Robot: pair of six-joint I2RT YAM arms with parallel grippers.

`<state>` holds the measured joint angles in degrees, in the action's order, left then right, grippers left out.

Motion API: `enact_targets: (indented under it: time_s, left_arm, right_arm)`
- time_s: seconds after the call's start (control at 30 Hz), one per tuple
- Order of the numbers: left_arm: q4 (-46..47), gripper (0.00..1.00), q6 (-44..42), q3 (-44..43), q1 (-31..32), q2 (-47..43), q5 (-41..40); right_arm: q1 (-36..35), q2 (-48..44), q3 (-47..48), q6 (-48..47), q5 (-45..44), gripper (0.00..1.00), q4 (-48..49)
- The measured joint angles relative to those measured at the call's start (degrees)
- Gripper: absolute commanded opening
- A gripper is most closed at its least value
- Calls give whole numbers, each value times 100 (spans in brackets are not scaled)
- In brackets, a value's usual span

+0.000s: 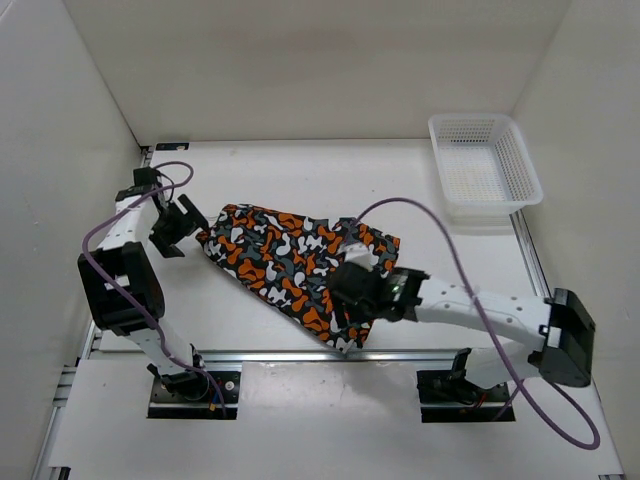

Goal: Fold and stack the shorts
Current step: Fold the shorts

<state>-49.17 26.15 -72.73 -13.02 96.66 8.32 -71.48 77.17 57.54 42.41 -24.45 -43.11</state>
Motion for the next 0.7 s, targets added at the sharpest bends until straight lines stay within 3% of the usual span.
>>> enact_targets:
  time_s: [0.2,0.33,0.47,0.5,0.53,0.63,0.67,0.7]
  left_arm:
    - [260,96,20,81,-4,391,216]
    - [479,77,26,208,-4,813,332]
    - [503,48,22,286,-4,907,417]
    - [525,34,31,286,-4,907,428]
    - [553,27,42,286,-4,907,446]
    - [592,10,52,286,-4,907,459]
    - [599,10,57,289,-4,907,459]
    - [610,10,59,297,-4,907,459]
  right_arm:
    - [2109,-599,-662,450,1460,82,262]
    - [3274,-570,-1375,566,2476,78,647]
    - [3921,-254,-1707,566,3104,77,1158]
    - [3976,-107,-1709,553,3204,75,1294]
    - [3995,28,-1707,527,3259,74,1416]
    - [3993,472,-1641,439,3344,62,1703]
    - [3991,610,-1604,415,3359,59,1775]
    - [3998,748,-1532,402,3442,50,1816]
